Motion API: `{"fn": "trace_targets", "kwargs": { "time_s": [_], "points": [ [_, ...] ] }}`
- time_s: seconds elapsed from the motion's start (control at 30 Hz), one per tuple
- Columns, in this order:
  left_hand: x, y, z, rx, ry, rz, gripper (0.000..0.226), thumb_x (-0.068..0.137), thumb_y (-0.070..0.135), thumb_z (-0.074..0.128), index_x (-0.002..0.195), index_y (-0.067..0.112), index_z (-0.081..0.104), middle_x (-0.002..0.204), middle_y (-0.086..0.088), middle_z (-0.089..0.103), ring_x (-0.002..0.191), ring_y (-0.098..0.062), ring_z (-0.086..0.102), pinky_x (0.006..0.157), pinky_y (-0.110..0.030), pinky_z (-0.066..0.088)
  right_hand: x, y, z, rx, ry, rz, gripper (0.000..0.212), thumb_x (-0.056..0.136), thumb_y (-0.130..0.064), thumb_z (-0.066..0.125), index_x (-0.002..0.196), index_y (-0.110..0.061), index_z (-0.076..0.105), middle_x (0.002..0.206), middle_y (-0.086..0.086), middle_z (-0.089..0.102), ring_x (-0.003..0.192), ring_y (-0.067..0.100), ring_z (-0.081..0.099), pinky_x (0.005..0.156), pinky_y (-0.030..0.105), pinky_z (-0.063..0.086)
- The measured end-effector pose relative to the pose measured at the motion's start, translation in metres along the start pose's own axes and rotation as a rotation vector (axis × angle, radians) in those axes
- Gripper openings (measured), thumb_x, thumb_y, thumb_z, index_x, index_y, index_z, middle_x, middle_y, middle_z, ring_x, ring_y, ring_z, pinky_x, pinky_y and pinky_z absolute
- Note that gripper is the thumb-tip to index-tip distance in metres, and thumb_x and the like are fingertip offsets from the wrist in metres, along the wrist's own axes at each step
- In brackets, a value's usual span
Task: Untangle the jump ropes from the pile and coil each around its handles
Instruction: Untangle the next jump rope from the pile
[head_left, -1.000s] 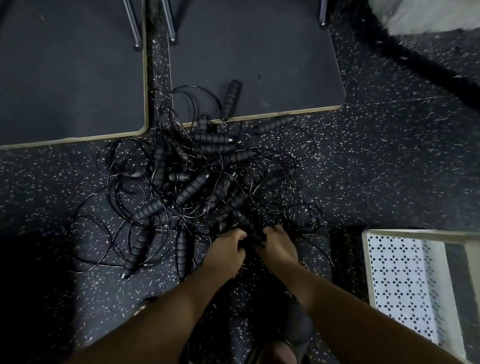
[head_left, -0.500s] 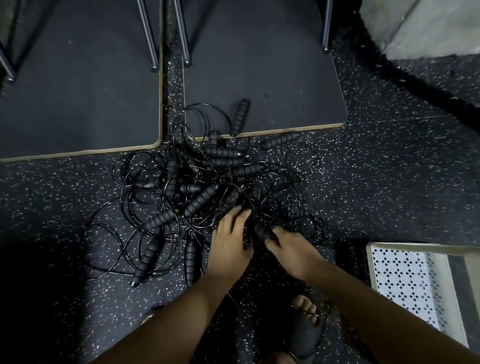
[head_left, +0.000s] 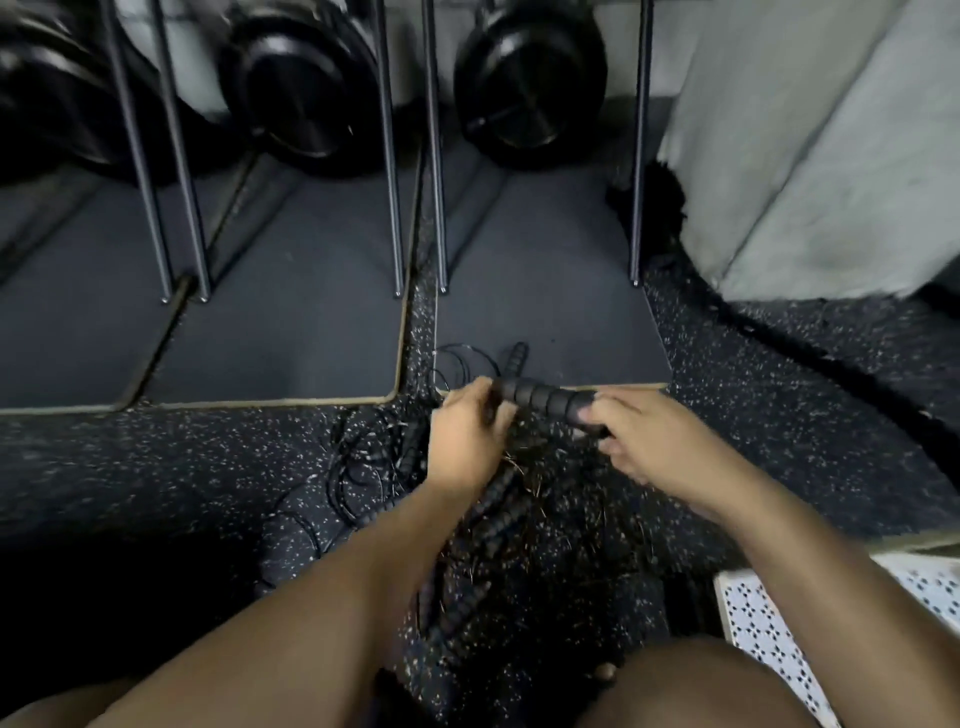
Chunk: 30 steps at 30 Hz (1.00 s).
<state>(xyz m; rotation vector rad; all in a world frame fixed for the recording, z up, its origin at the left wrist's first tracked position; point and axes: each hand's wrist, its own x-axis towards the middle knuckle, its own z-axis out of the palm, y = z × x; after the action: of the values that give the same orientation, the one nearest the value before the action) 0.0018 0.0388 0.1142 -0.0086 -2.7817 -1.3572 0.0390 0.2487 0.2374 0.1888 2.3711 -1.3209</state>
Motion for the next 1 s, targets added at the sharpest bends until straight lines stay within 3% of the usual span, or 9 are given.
{"fn": "trace_targets", "kwargs": {
  "time_s": [0.1, 0.2, 0.3, 0.4, 0.5, 0.63, 0.77, 0.9, 1.0],
  "points": [
    [-0.001, 0.043, -0.056, -0.130, 0.026, -0.037, 0.021, 0.106, 0.044, 0.062, 0.093, 0.027, 0.061, 0.078, 0.008, 0.071, 0.066, -0.004, 0.061, 0.068, -0.031, 0.052, -0.035, -0.056, -0.024, 0.187, 0.076, -0.080, 0.030, 0.104, -0.031, 0.056, 0.092, -0.011, 0.074, 0.060, -0.005, 0.046, 0.053, 0.015, 0.037, 0.055, 0.034, 0.024],
    [-0.022, 0.081, -0.102, -0.268, 0.033, 0.033, 0.011, 0.107, 0.028, 0.063, 0.098, 0.023, 0.057, 0.085, 0.008, 0.069, 0.069, 0.002, 0.058, 0.070, -0.024, 0.048, -0.076, -0.100, -0.038, 0.267, 0.082, -0.164, 0.033, 0.106, -0.029, 0.055, 0.096, -0.007, 0.076, 0.063, -0.001, 0.041, 0.055, 0.017, 0.033, 0.055, 0.036, 0.022],
    [-0.047, 0.114, -0.135, -0.447, 0.042, 0.063, 0.011, 0.109, 0.017, 0.056, 0.101, 0.018, 0.048, 0.097, 0.005, 0.076, 0.078, -0.003, 0.063, 0.075, -0.026, 0.046, -0.114, -0.134, -0.039, 0.301, 0.069, -0.249, 0.034, 0.107, -0.031, 0.053, 0.099, -0.009, 0.077, 0.065, 0.000, 0.040, 0.056, 0.017, 0.034, 0.053, 0.035, 0.027],
    [-0.067, 0.137, -0.159, -0.591, 0.043, 0.084, 0.007, 0.110, 0.012, 0.050, 0.106, 0.011, 0.045, 0.095, -0.010, 0.079, 0.092, -0.023, 0.073, 0.085, -0.037, 0.050, -0.137, -0.158, -0.028, 0.416, 0.069, -0.324, 0.037, 0.110, -0.030, 0.048, 0.107, -0.003, 0.073, 0.063, 0.000, 0.041, 0.055, 0.017, 0.034, 0.055, 0.037, 0.030],
    [-0.081, 0.141, -0.175, -0.588, 0.013, 0.058, 0.013, 0.110, 0.014, 0.054, 0.104, 0.003, 0.050, 0.094, -0.017, 0.076, 0.093, -0.024, 0.074, 0.085, -0.031, 0.053, -0.149, -0.180, -0.017, 0.580, 0.075, -0.410, 0.038, 0.111, -0.029, 0.046, 0.112, 0.001, 0.069, 0.063, -0.001, 0.040, 0.054, 0.017, 0.034, 0.055, 0.037, 0.029],
    [-0.077, 0.126, -0.191, -0.309, -0.093, 0.032, 0.015, 0.109, 0.031, 0.058, 0.098, 0.023, 0.065, 0.093, 0.006, 0.080, 0.087, -0.021, 0.072, 0.088, -0.044, 0.055, -0.154, -0.213, -0.016, 0.798, 0.068, -0.566, 0.038, 0.111, -0.029, 0.042, 0.111, 0.000, 0.067, 0.065, 0.000, 0.038, 0.055, 0.016, 0.036, 0.053, 0.031, 0.033],
    [-0.060, 0.120, -0.210, -0.170, -0.011, 0.057, 0.020, 0.111, 0.031, 0.055, 0.101, 0.029, 0.073, 0.093, 0.016, 0.080, 0.084, -0.009, 0.073, 0.079, -0.029, 0.056, -0.141, -0.231, -0.024, 0.974, 0.091, -0.659, 0.036, 0.111, -0.029, 0.041, 0.122, -0.003, 0.064, 0.071, 0.001, 0.050, 0.060, 0.015, 0.044, 0.055, 0.029, 0.037],
    [-0.044, 0.124, -0.216, -0.300, 0.042, -0.001, 0.024, 0.112, 0.032, 0.053, 0.105, 0.026, 0.075, 0.090, 0.006, 0.081, 0.082, -0.004, 0.075, 0.082, -0.030, 0.056, -0.124, -0.213, -0.007, 0.832, 0.037, -0.558, 0.018, 0.111, -0.014, 0.045, 0.124, -0.010, 0.056, 0.093, 0.014, 0.075, 0.081, 0.025, 0.069, 0.067, 0.033, 0.050],
    [-0.039, 0.139, -0.213, -0.239, 0.053, 0.063, 0.025, 0.112, 0.027, 0.055, 0.095, 0.026, 0.072, 0.078, 0.013, 0.077, 0.074, 0.007, 0.069, 0.072, -0.013, 0.048, -0.116, -0.192, 0.014, 0.777, -0.122, -0.397, 0.022, 0.099, 0.009, 0.053, 0.115, -0.005, 0.057, 0.103, 0.020, 0.076, 0.099, 0.032, 0.073, 0.088, 0.042, 0.057]
  ]
}}
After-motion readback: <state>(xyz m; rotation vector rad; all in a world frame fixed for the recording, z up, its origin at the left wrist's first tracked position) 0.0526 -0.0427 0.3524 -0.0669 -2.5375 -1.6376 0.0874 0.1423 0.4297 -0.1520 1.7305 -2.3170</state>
